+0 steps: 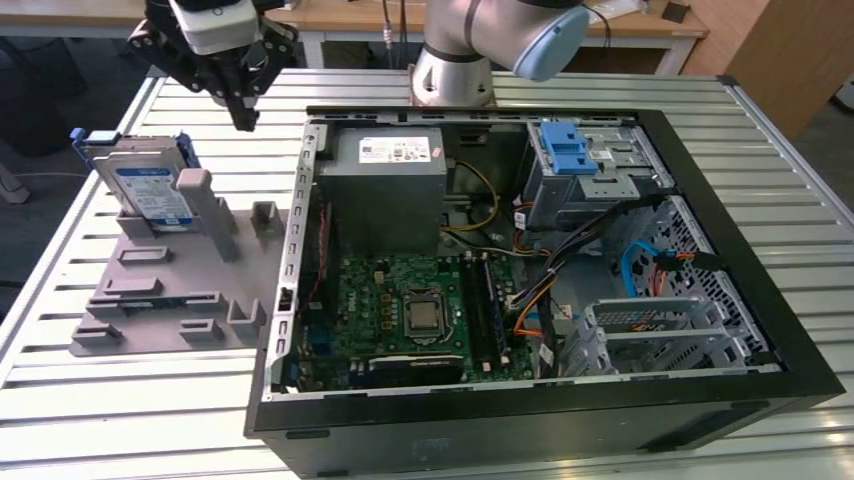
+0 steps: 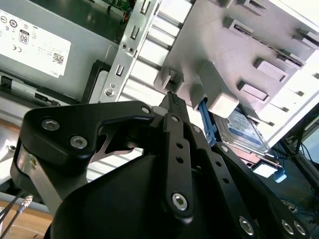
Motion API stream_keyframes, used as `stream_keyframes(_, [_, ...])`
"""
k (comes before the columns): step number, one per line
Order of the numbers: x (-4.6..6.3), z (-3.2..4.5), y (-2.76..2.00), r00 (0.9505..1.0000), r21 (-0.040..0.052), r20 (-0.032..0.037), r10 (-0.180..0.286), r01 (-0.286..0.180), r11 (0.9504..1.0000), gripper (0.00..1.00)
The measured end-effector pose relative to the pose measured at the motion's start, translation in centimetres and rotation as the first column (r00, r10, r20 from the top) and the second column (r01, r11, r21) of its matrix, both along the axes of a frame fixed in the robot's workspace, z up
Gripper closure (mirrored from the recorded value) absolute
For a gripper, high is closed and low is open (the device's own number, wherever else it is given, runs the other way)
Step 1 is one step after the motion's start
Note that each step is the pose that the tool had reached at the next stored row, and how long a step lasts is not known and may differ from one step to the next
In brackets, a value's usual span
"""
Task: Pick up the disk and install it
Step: 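Reach for the disk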
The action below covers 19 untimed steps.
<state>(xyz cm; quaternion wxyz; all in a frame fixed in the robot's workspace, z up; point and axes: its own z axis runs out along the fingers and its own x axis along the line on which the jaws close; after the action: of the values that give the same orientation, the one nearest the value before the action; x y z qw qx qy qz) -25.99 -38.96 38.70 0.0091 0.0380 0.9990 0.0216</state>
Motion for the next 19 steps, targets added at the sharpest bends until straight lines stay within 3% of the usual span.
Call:
stream_keyframes(5, [-1.3,-0.05,0.69,1.0,-0.0001,-0.0001,0.0,0.0,1.0,0.89])
stream_keyframes(19, [-3.7,-0.17,1.37,1.0,-0.0001,-0.0007,0.0,0.0,1.0,0.89])
